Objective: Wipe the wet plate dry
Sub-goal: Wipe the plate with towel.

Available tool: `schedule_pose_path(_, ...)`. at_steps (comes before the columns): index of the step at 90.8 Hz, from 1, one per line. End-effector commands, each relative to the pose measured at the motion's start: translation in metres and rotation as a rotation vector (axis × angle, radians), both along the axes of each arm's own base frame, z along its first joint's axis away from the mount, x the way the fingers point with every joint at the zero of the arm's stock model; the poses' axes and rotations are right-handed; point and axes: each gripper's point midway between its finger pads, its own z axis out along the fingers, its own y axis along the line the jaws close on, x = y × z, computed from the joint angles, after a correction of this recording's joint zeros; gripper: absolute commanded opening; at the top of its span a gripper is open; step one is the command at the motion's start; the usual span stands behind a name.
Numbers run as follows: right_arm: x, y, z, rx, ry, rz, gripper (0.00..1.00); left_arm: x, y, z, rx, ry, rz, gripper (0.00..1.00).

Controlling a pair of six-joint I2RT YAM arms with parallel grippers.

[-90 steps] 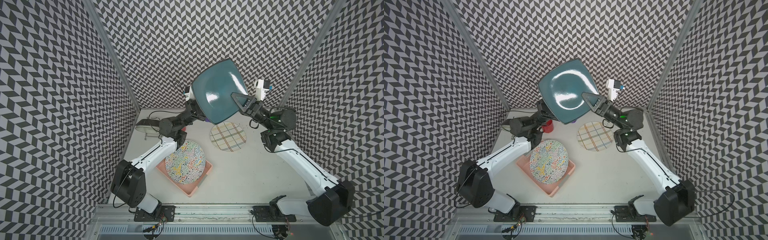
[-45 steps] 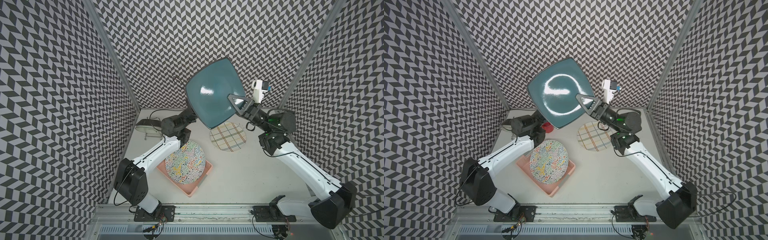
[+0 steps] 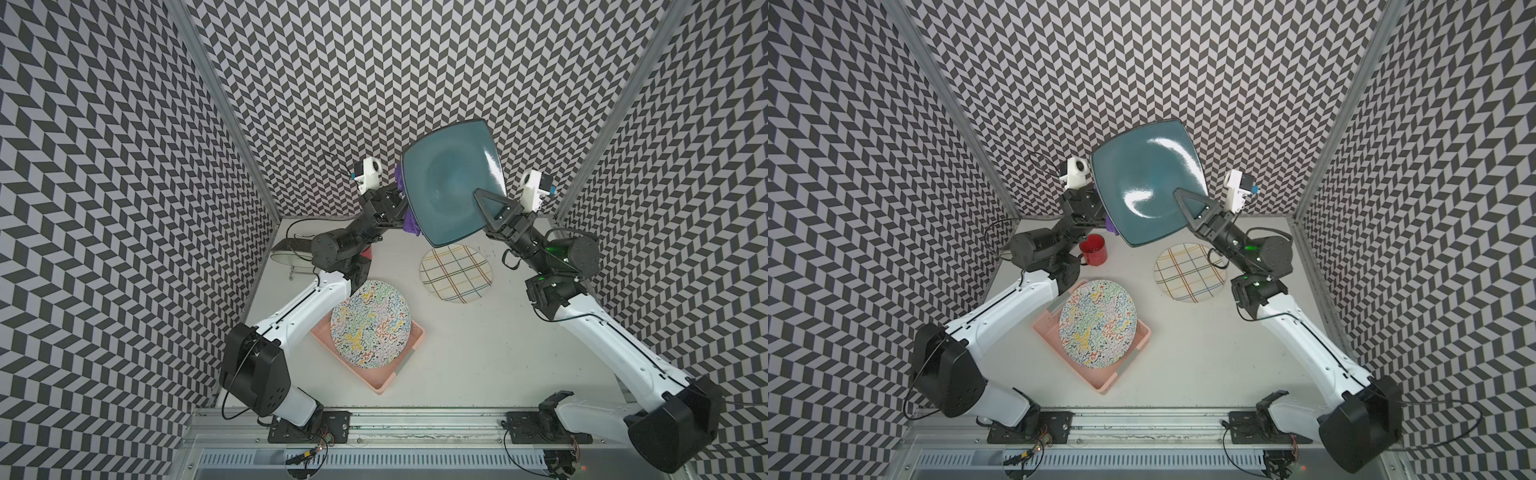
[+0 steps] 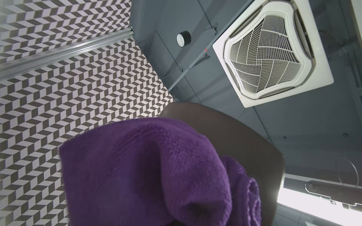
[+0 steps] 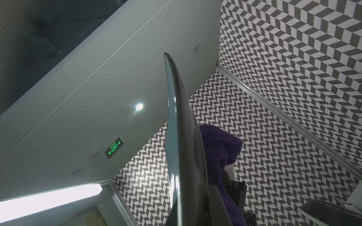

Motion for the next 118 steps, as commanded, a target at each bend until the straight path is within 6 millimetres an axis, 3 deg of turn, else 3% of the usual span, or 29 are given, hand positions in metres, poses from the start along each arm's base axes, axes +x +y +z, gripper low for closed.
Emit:
schedule_pose_path(1,0.031,-0.008,0.007,0.019,0.02,-0.055,0.0,-0.074,-0.018,0.015,0.048,-0.217,-0.114,0.0)
schedule_pose_path(11,0.047,-0.028,0.011,0.032,0.027,-0.102,0.0,-0.076,-0.014,0.008,0.072,-0.226,-0.091,0.0)
schedule_pose_path(20,0.058,-0.052,0.0,0.025,0.069,-0.169,0.0,-0.07,-0.006,0.0,0.126,-0.223,-0.016,0.0)
schedule_pose_path(28,0.069,-0.07,-0.021,-0.007,0.154,-0.25,0.0,-0.056,0.0,-0.011,0.236,-0.23,0.138,0.0)
schedule_pose_path(34,0.074,-0.076,-0.032,-0.065,0.19,-0.316,0.0,-0.043,-0.006,-0.02,0.388,-0.27,0.323,0.0)
schedule_pose_path(35,0.074,-0.076,-0.033,-0.078,0.189,-0.325,0.0,-0.037,-0.011,-0.03,0.445,-0.253,0.352,0.0)
schedule_pose_path(45,0.07,-0.058,-0.038,-0.167,0.181,-0.333,0.0,-0.001,-0.025,-0.083,0.812,-0.25,0.664,0.0)
schedule_pose_path(57,0.063,-0.035,-0.035,-0.216,0.153,-0.336,0.0,0.031,-0.025,-0.119,0.996,-0.21,0.829,0.0)
schedule_pose_path(72,0.044,-0.011,-0.025,-0.238,0.086,-0.298,0.0,0.076,-0.012,-0.142,1.189,-0.175,0.999,0.0)
schedule_pose_path(88,0.007,0.026,-0.037,-0.269,0.045,-0.2,0.0,0.131,0.041,-0.154,1.304,-0.113,1.098,0.0)
schedule_pose_path(92,-0.003,0.035,-0.041,-0.284,0.037,-0.186,0.0,0.134,0.043,-0.154,1.316,-0.149,1.075,0.0)
schedule_pose_path(96,-0.009,0.043,-0.046,-0.296,0.039,-0.174,0.0,0.129,0.029,-0.153,1.308,-0.258,0.994,0.0)
schedule_pose_path(99,-0.012,0.047,-0.047,-0.298,0.04,-0.167,0.0,0.118,0.008,-0.156,1.288,-0.364,0.88,0.0)
schedule_pose_path(104,-0.012,0.05,-0.045,-0.282,0.039,-0.161,0.0,0.1,-0.03,-0.173,1.301,-0.487,0.713,0.0)
schedule_pose_path(109,-0.01,0.047,-0.038,-0.261,0.031,-0.176,0.0,0.084,-0.058,-0.192,1.383,-0.561,0.653,0.0)
schedule_pose_path(113,-0.005,0.043,-0.031,-0.248,0.029,-0.201,0.0,0.076,-0.071,-0.206,1.431,-0.569,0.627,0.0)
schedule_pose_path(118,0.002,0.034,-0.027,-0.231,0.045,-0.218,0.0,0.077,-0.067,-0.209,1.421,-0.512,0.628,0.0)
